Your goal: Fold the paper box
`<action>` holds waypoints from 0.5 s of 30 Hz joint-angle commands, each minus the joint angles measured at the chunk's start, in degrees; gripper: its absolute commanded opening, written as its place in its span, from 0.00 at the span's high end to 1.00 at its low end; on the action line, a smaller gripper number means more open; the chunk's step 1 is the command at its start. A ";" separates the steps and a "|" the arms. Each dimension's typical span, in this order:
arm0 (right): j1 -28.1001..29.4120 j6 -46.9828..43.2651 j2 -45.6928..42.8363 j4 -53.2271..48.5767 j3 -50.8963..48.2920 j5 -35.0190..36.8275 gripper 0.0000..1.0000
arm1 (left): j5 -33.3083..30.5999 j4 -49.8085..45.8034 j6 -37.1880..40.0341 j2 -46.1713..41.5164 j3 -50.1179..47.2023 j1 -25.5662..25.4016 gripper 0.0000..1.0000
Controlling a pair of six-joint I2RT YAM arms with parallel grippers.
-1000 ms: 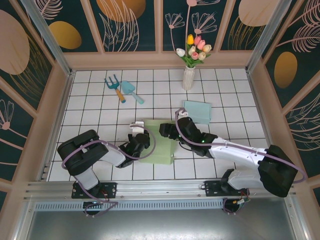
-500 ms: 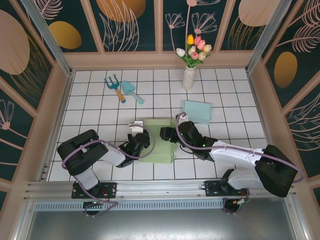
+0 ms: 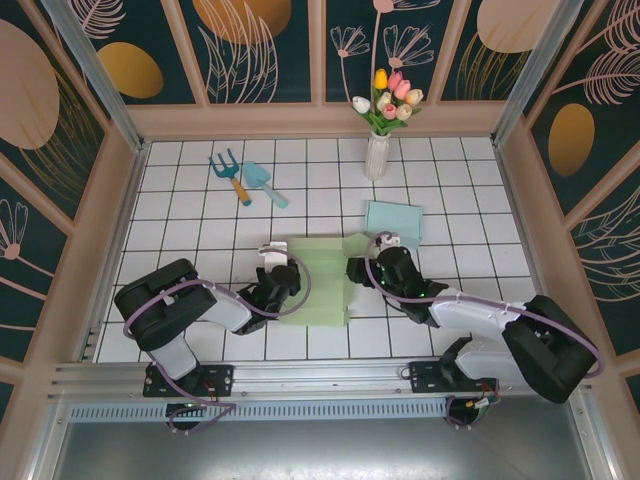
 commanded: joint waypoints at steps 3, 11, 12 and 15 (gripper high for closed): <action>-1.50 -0.74 3.46 5.25 0.39 -4.20 0.28 | 1.70 -1.51 -0.61 0.70 1.31 -0.27 1.00; -2.63 1.97 8.82 9.82 0.06 -5.90 0.27 | 2.06 -1.19 -0.79 0.68 0.56 -0.25 1.00; -2.68 1.82 9.09 10.69 0.01 -6.06 0.27 | 2.12 -1.08 -0.87 0.67 0.45 -0.24 1.00; -2.56 1.75 9.17 12.79 0.14 -11.12 0.28 | 2.22 -0.83 -0.96 0.69 0.23 -0.22 1.00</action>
